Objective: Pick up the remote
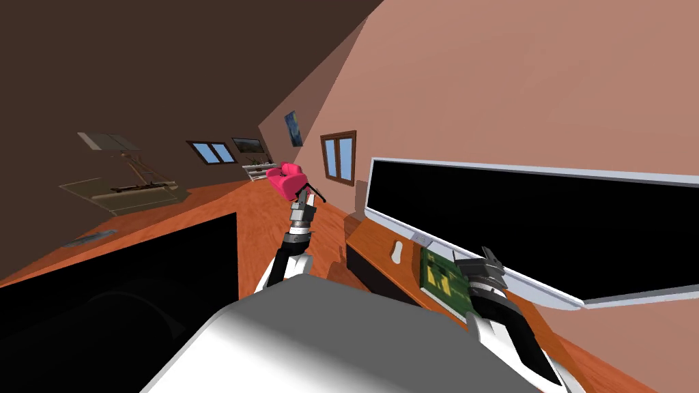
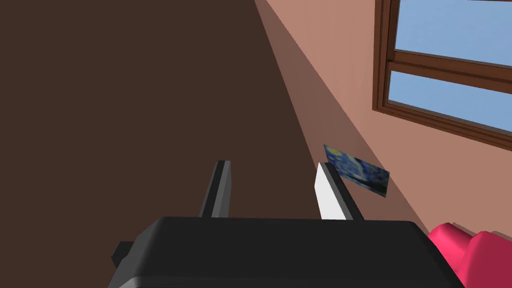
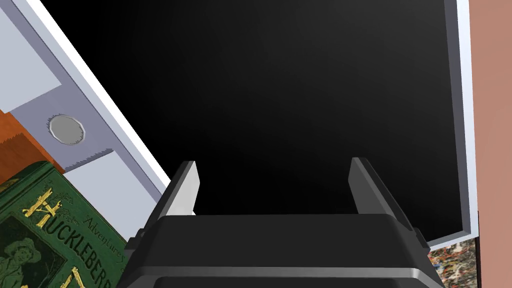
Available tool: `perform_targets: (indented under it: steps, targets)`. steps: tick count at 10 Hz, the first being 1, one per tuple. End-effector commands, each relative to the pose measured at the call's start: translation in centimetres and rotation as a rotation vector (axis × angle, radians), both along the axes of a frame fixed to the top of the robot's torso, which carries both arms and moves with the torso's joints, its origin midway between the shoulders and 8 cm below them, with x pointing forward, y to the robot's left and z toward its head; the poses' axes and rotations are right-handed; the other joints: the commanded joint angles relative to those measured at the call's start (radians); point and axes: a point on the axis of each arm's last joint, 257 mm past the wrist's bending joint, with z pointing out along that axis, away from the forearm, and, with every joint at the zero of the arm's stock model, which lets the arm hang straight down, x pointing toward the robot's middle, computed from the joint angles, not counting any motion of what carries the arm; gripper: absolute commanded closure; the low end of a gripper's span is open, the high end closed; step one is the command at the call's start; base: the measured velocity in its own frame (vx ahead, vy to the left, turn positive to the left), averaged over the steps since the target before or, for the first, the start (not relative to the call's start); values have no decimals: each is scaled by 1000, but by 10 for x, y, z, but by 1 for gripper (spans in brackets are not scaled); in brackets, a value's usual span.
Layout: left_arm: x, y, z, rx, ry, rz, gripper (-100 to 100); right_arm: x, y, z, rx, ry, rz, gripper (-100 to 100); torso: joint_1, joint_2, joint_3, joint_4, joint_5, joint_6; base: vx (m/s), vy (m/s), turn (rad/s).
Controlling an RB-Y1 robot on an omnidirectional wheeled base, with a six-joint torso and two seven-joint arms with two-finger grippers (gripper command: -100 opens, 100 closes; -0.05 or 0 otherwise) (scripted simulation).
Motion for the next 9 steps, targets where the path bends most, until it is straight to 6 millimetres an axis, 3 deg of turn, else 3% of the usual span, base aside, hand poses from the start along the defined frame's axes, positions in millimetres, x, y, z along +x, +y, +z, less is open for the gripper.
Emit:
perform_targets:
  steps: [1,2,3,4,5,6,8,9]
  targets:
    - [0,0,0,0,0,0,0,-6,-16,-14,49,23,-25,-100,0,0,0,0,0,0,-3,34,235]
    - [0,0,0,0,0,0,0,-13,-42,-28,97,57,-73,-100,1,0,0,0,0,0,3,44,257]
    - [0,0,0,0,0,0,0,-14,-43,-32,119,55,-75,-100,2,0,0,0,0,0,0,23,181]
    - [0,0,0,0,0,0,0,-24,-69,-44,164,77,-124,-100,1,0,0,0,0,0,-21,-9,245]
    - [0,0,0,0,0,0,0,-25,-70,-51,195,85,-130,-100,-2,0,0,0,0,0,-12,-3,184]
    - [0,0,0,0,0,0,0,-38,-96,-64,245,98,-183,-100,-1,0,0,0,0,1,4,20,197]
    - [0,0,0,0,0,0,0,-39,-97,-70,274,111,-192,-100,-1,0,0,0,0,1,-2,1,85]
    - [0,0,0,0,0,0,0,-55,-121,-86,342,125,-253,-100,-1,0,0,0,0,1,7,19,266]
